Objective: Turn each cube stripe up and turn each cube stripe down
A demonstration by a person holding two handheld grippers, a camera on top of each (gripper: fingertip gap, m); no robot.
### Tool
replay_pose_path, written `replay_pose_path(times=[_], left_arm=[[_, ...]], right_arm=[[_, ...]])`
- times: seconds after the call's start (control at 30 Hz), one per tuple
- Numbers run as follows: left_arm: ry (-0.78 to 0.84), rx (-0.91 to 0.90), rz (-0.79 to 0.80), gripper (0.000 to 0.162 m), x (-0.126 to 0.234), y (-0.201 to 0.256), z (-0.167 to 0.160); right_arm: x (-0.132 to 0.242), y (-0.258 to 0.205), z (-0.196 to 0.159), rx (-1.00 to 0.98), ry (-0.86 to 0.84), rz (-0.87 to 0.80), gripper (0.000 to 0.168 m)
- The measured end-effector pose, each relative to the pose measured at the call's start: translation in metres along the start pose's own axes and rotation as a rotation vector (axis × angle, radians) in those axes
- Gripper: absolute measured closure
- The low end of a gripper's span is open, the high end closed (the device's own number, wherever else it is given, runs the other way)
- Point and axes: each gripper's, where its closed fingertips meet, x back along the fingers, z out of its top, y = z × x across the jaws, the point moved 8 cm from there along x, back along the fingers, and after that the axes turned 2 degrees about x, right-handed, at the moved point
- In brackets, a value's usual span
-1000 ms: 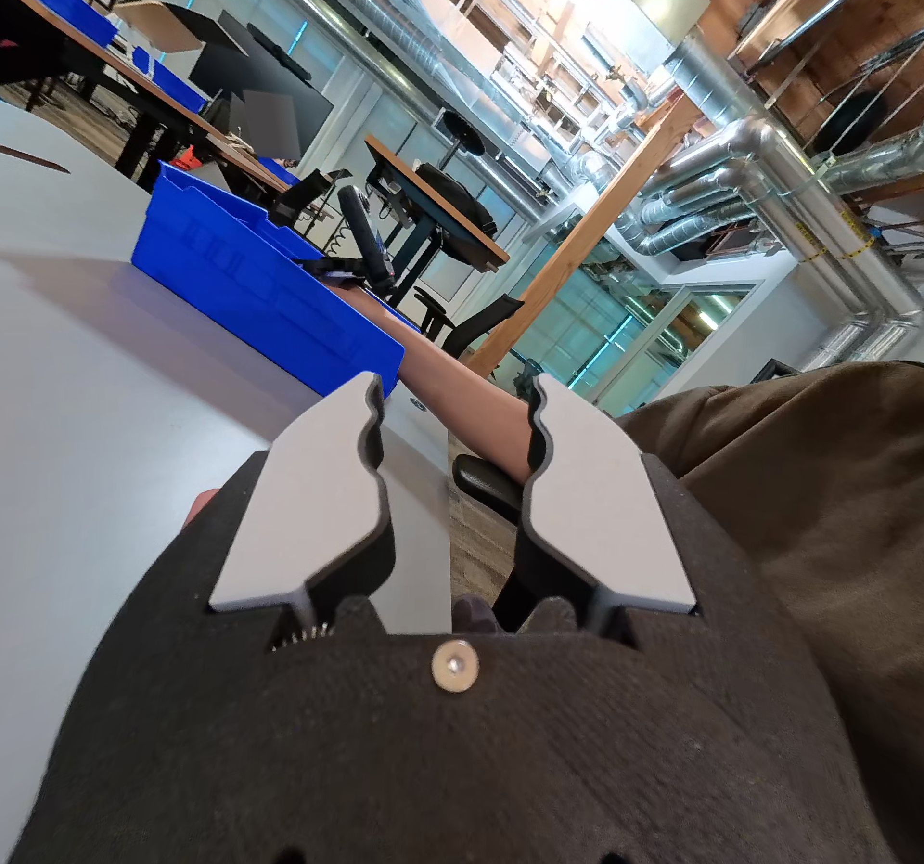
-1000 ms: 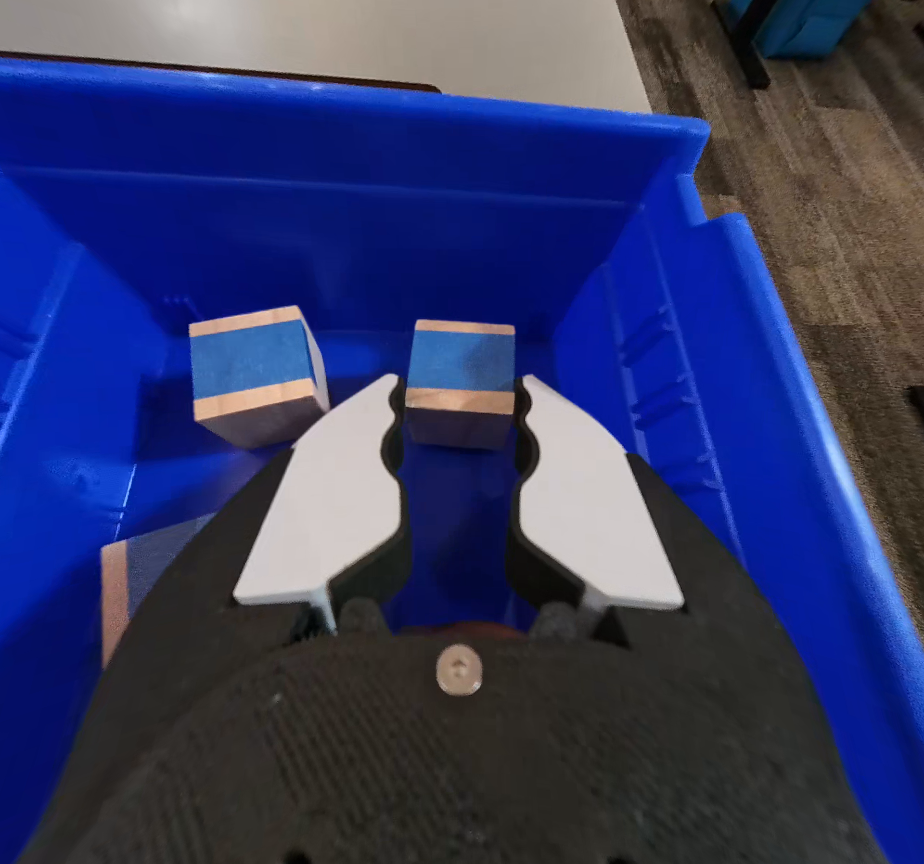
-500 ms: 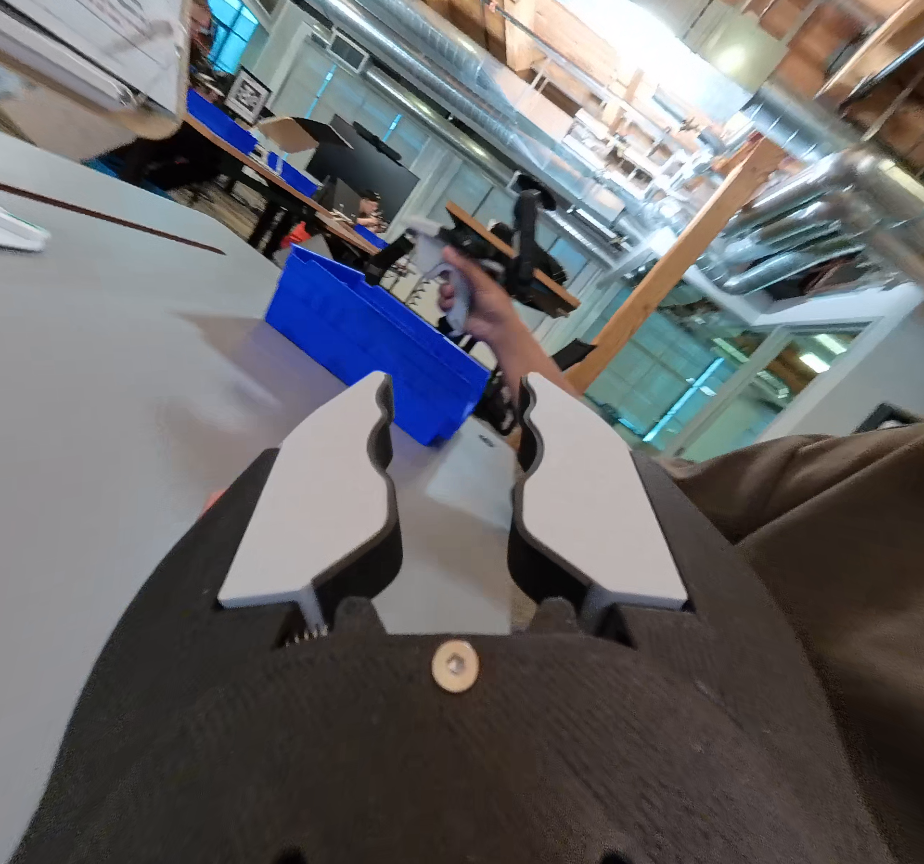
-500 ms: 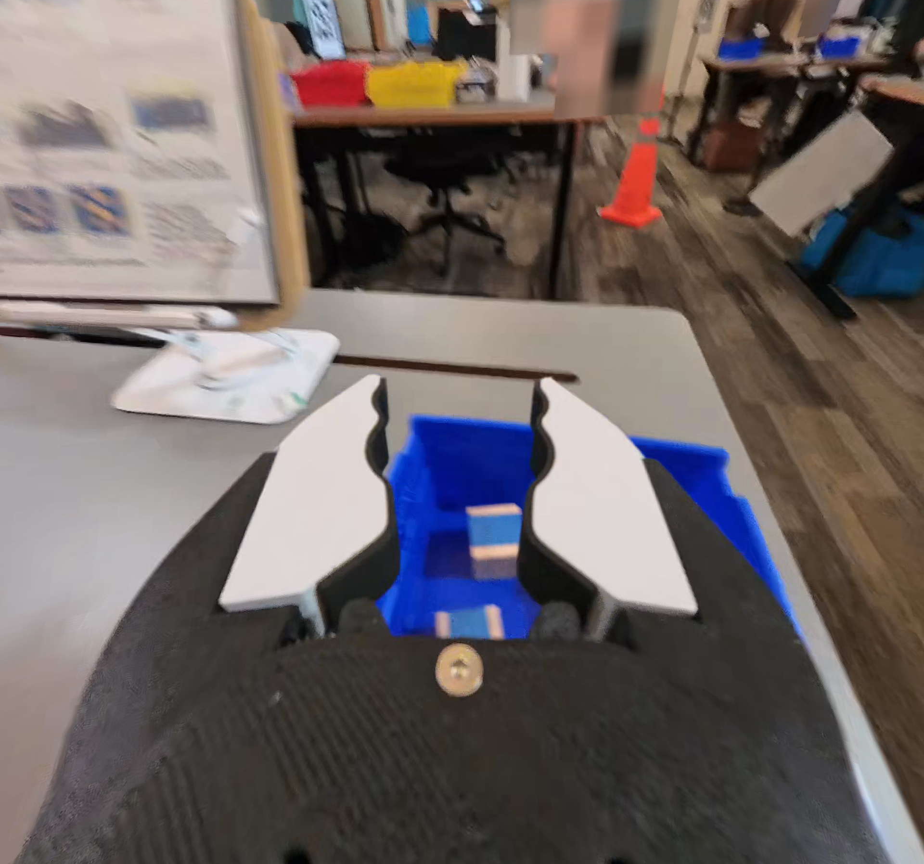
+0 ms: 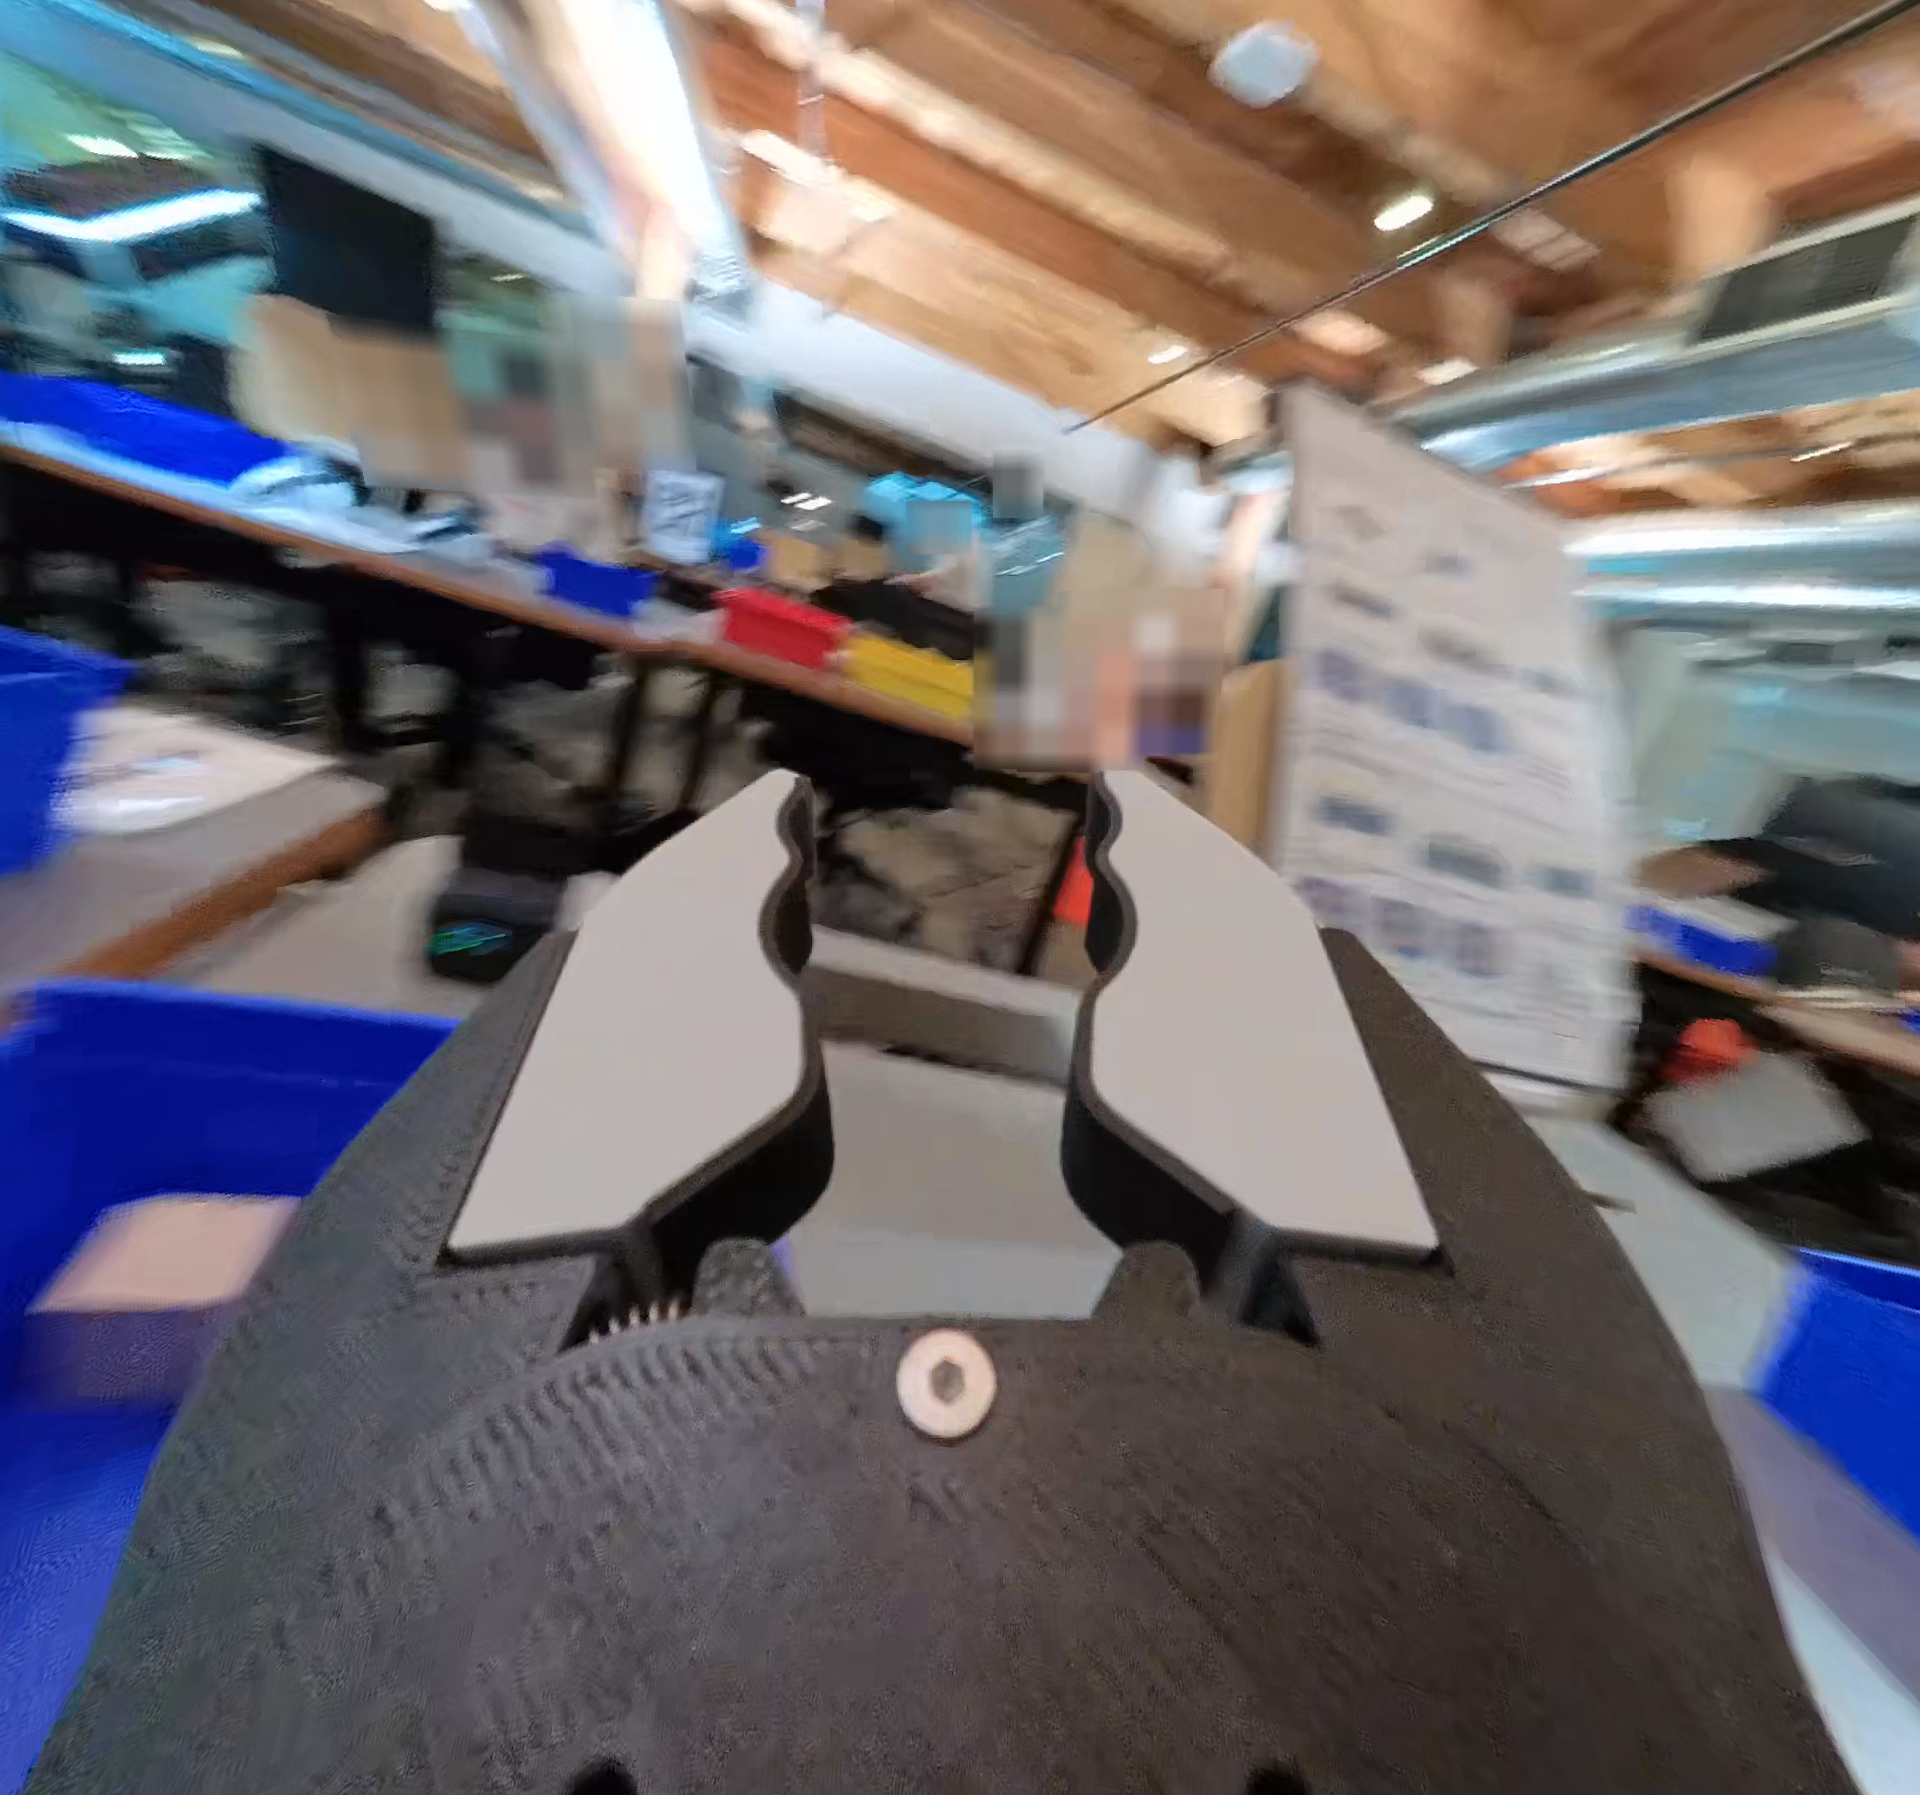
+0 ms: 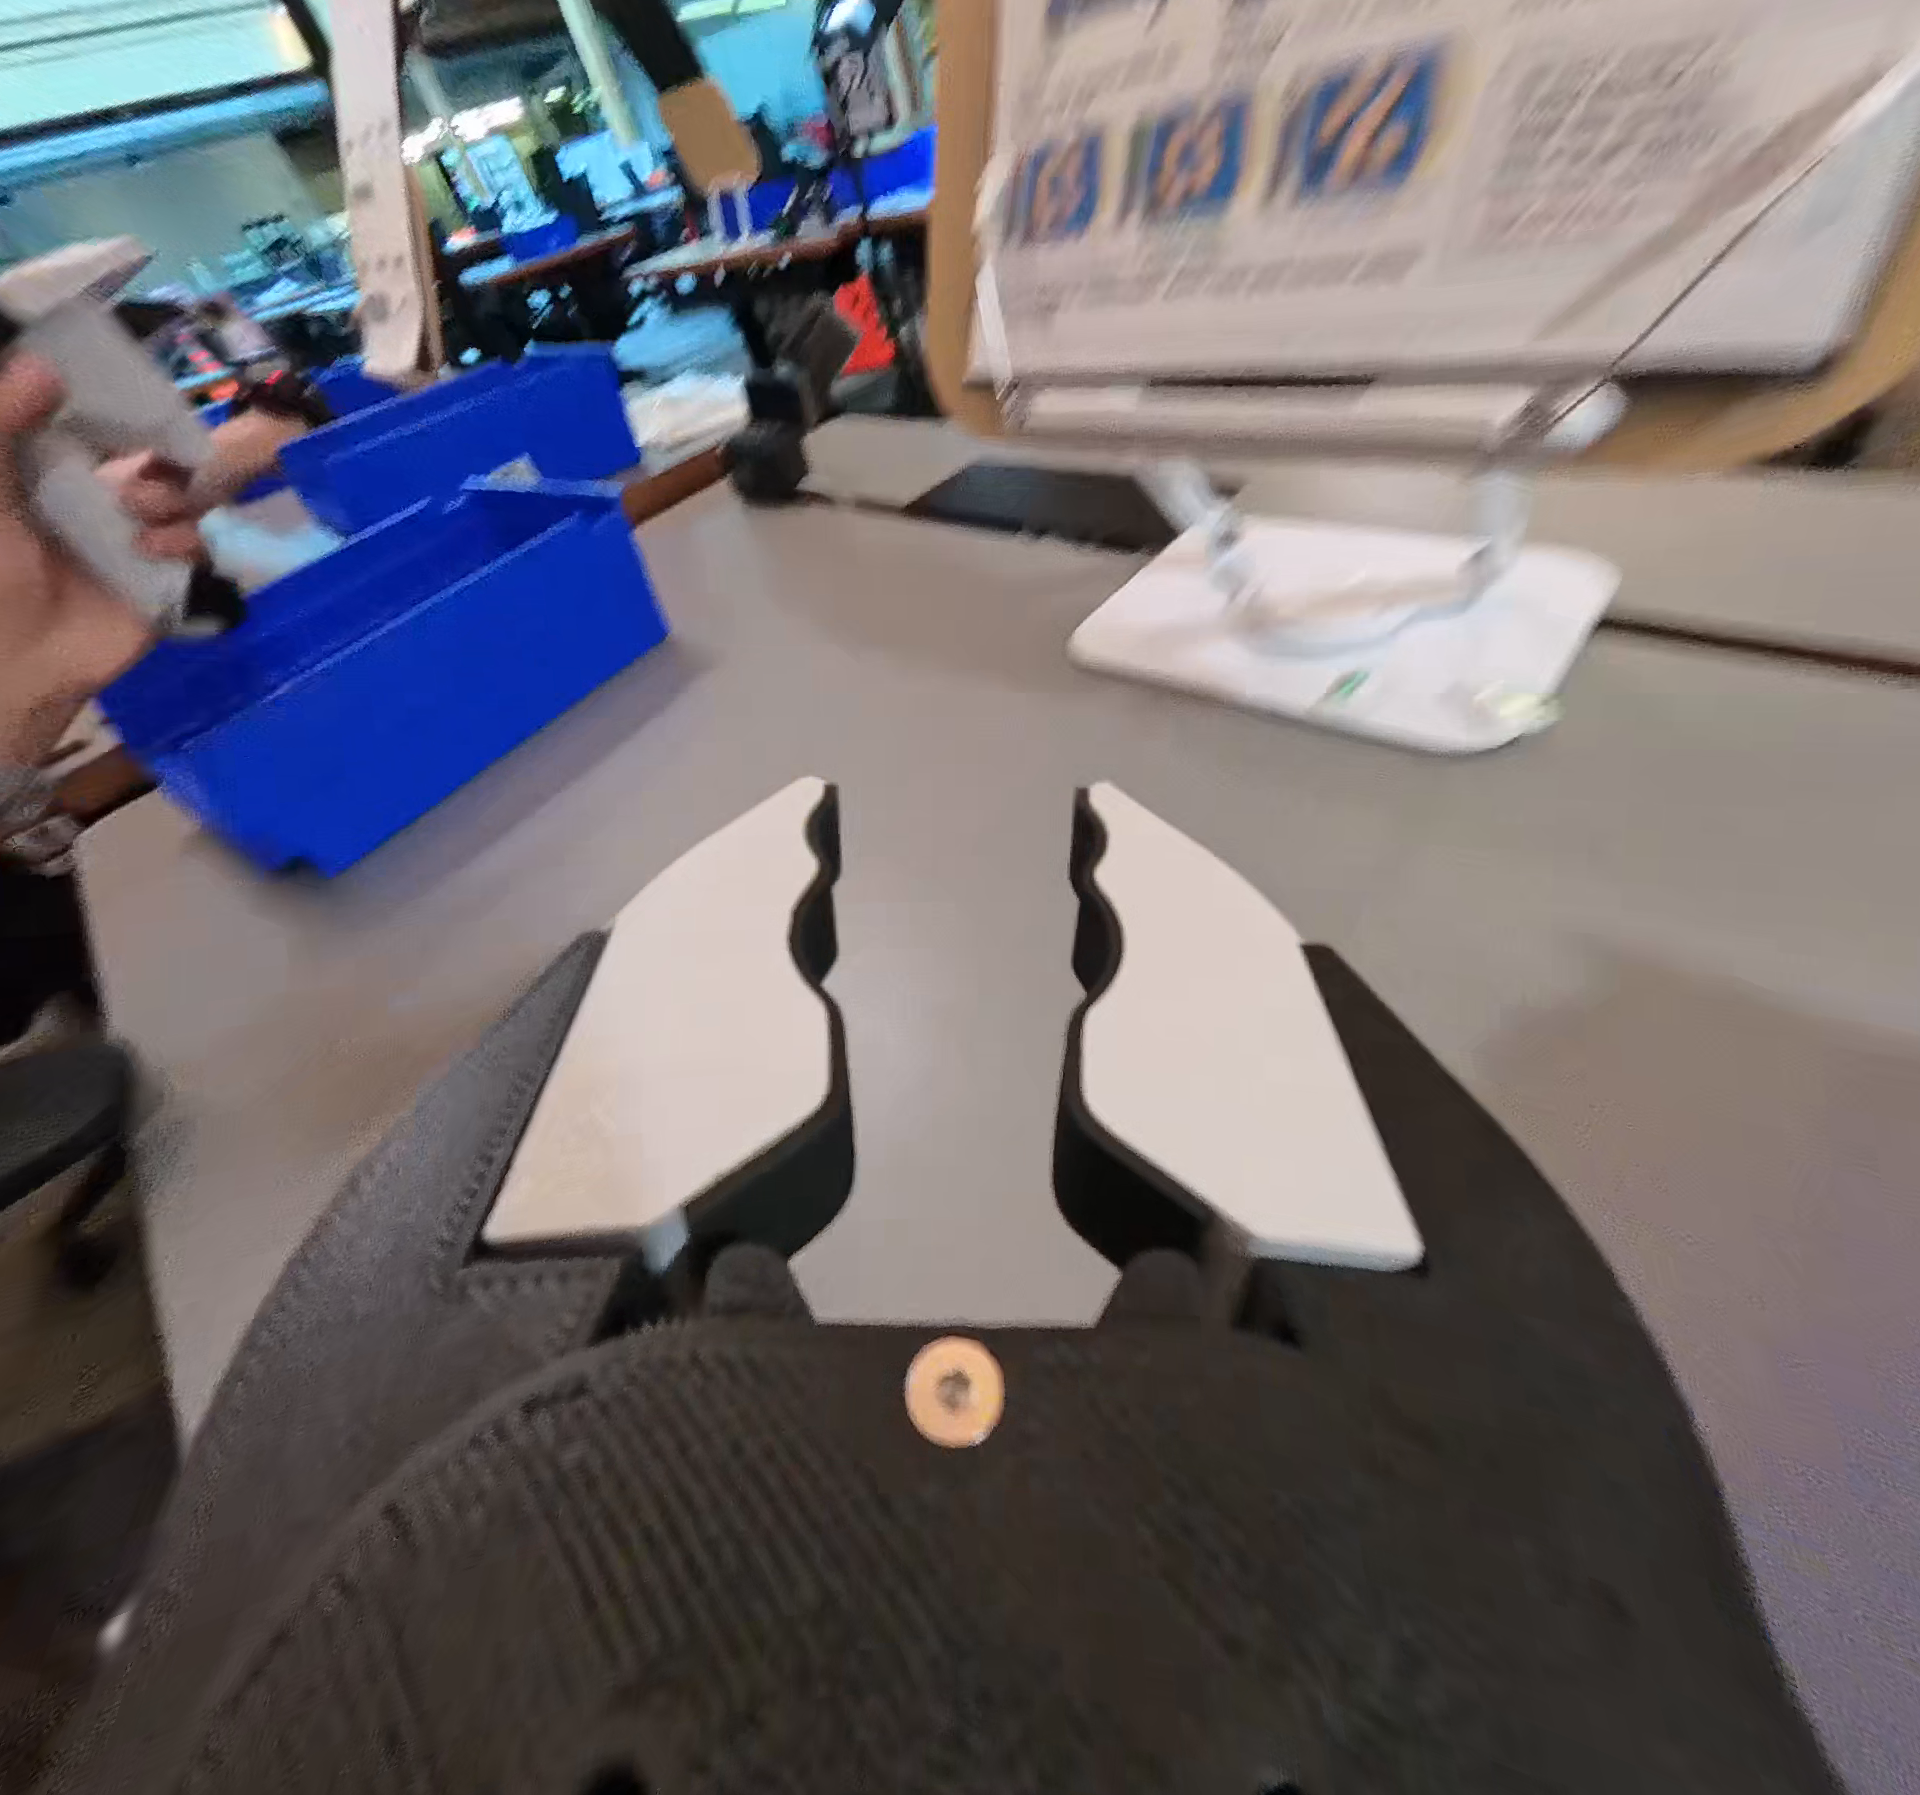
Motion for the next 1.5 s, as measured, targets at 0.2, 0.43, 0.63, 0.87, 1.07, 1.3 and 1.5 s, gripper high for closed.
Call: replay_pose_path(times=[0.2,0.43,0.63,0.87,1.07,1.3,1.5], left_arm=[[-0.496,-0.21,0.292,0.093,-0.034,-0.096,-0.041],[-0.859,-0.198,0.412,0.092,-0.062,-0.136,-0.119],[-0.991,-0.239,0.498,0.115,-0.066,-0.142,-0.145],[-0.562,0.008,0.206,0.116,-0.075,-0.083,-0.06],[-0.26,0.476,-0.475,0.117,-0.067,0.044,-0.025],[-0.437,1.142,-0.913,0.117,-0.031,0.195,-0.109],[-0.563,1.489,-0.967,0.117,0.017,0.242,-0.18]], right_arm=[[-0.004,-0.052,-0.071,0.033,-0.186,0.061,0.124],[0.021,-0.048,-0.082,-0.015,-0.161,-0.024,0.126],[0.031,-0.031,-0.085,-0.242,-0.108,0.007,0.127],[0.029,-0.034,-0.079,-0.208,-0.096,0.037,0.127],[0.016,-0.054,-0.068,-0.116,-0.053,0.125,0.112],[0.023,-0.076,-0.037,0.27,0.225,0.007,0.103],[0.026,-0.099,-0.029,0.301,0.404,0.199,0.103]])
